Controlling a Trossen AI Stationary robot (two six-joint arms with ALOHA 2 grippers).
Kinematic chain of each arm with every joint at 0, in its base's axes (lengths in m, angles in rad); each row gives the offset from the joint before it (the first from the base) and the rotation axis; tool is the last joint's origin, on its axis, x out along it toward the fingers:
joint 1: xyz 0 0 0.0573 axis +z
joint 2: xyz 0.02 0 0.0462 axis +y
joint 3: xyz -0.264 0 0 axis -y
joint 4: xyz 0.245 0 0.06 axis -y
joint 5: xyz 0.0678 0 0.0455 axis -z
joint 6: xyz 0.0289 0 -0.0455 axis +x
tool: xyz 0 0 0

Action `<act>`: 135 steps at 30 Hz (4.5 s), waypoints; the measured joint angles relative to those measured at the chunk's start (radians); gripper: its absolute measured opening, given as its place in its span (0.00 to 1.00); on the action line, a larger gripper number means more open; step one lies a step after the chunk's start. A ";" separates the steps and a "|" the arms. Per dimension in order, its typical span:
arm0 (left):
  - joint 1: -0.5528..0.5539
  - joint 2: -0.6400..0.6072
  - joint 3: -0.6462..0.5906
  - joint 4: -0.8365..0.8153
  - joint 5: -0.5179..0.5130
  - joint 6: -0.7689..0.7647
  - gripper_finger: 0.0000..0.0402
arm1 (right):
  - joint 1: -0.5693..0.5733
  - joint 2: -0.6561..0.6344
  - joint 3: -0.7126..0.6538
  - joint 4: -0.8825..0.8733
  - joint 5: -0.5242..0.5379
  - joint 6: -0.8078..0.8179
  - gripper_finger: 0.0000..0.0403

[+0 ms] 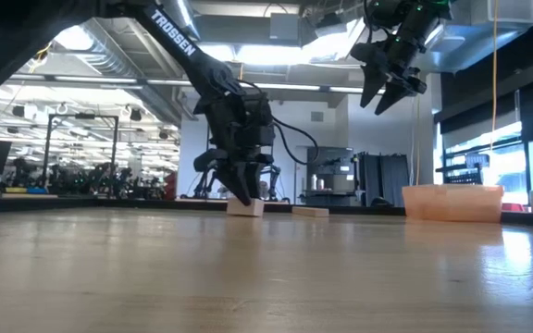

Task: Sort & place blocks by color
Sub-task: Put the brown block into the transparent bin

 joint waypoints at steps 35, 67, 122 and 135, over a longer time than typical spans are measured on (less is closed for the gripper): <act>-0.002 0.005 0.001 0.030 -0.024 -0.258 0.33 | 0.000 0.000 0.000 0.001 0.000 0.000 0.55; 0.010 -0.131 0.000 -0.077 -0.057 -0.424 0.29 | 0.008 0.000 0.000 0.001 -0.242 -0.465 0.55; 0.037 -0.286 0.001 0.401 0.624 -0.880 0.29 | 0.321 0.133 -0.006 0.412 -0.209 -1.285 0.55; 0.008 -0.286 0.001 0.423 0.619 -0.881 0.29 | 0.321 0.133 -0.006 0.413 -0.236 -1.286 0.55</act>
